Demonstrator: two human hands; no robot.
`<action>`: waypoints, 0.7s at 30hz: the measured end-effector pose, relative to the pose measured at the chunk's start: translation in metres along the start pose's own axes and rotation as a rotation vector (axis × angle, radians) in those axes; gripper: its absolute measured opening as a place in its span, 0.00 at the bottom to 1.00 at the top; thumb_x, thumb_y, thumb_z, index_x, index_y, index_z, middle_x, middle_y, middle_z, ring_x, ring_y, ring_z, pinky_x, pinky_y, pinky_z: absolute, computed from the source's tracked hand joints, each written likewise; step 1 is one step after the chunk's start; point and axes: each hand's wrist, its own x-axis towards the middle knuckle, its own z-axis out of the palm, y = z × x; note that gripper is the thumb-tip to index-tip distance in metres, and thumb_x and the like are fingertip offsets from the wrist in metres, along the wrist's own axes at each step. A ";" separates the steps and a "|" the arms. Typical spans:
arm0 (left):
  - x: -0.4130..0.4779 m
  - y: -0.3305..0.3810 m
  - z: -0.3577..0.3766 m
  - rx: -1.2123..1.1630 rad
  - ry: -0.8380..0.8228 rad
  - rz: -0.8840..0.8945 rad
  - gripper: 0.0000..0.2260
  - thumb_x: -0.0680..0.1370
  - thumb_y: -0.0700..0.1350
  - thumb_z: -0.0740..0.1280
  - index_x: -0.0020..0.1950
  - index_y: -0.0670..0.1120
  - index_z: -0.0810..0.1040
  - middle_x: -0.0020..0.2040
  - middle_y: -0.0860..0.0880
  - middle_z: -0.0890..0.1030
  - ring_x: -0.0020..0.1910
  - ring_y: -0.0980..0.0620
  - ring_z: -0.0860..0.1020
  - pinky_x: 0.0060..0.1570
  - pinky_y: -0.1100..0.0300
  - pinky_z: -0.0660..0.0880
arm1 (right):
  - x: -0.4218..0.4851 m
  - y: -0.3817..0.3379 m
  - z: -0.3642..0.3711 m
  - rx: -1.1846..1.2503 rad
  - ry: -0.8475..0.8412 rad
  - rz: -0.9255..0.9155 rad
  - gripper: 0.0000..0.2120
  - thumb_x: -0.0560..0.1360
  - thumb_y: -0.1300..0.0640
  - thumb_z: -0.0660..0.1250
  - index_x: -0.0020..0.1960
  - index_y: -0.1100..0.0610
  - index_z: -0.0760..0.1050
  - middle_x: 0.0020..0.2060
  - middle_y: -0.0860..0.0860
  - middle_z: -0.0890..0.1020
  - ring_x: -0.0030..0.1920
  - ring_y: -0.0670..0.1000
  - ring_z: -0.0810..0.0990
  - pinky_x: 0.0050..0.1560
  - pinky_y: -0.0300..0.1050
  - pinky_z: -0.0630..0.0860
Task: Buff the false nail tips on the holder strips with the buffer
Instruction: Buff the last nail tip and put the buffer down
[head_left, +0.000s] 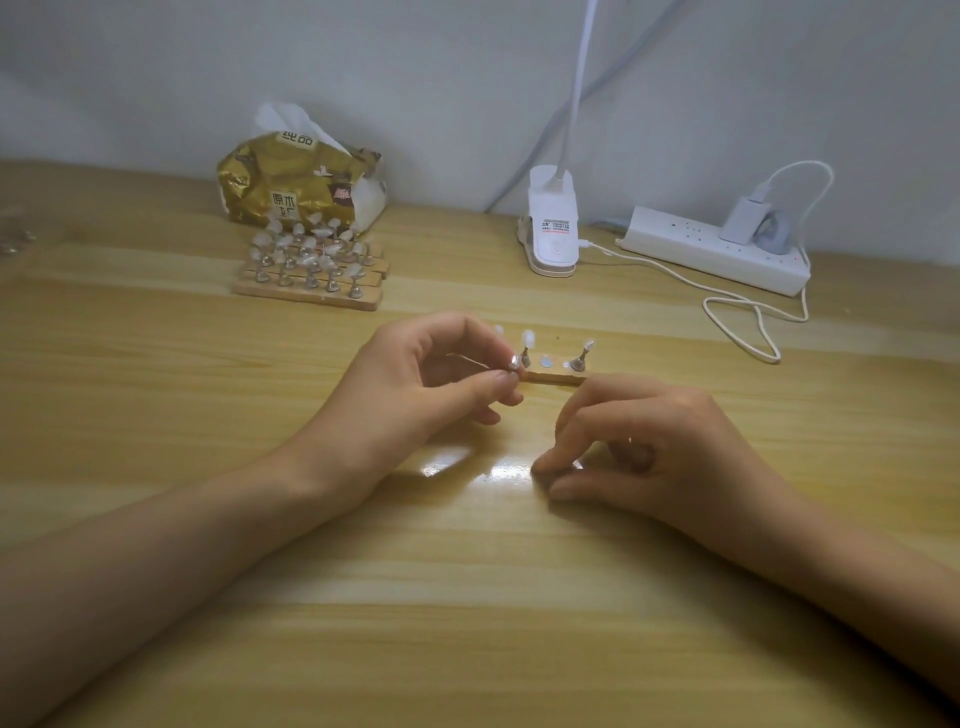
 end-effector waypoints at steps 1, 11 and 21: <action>0.000 0.000 0.000 0.006 -0.006 -0.003 0.03 0.75 0.34 0.70 0.46 0.40 0.80 0.48 0.40 0.83 0.43 0.51 0.84 0.40 0.64 0.79 | 0.001 0.000 -0.001 0.040 -0.015 0.017 0.05 0.68 0.55 0.80 0.42 0.51 0.85 0.40 0.43 0.80 0.36 0.43 0.74 0.36 0.30 0.65; -0.001 0.002 0.004 0.068 -0.067 0.028 0.06 0.67 0.42 0.74 0.40 0.42 0.81 0.40 0.50 0.84 0.43 0.51 0.84 0.40 0.63 0.79 | 0.012 -0.006 -0.001 0.224 0.323 -0.042 0.10 0.68 0.52 0.78 0.46 0.55 0.82 0.45 0.46 0.83 0.40 0.51 0.81 0.31 0.52 0.76; -0.001 0.001 0.004 0.033 -0.074 0.022 0.03 0.66 0.42 0.74 0.37 0.45 0.81 0.39 0.47 0.85 0.40 0.54 0.83 0.38 0.64 0.79 | 0.017 -0.007 0.010 0.266 0.339 -0.001 0.08 0.69 0.57 0.78 0.45 0.57 0.82 0.42 0.45 0.84 0.39 0.49 0.82 0.31 0.43 0.77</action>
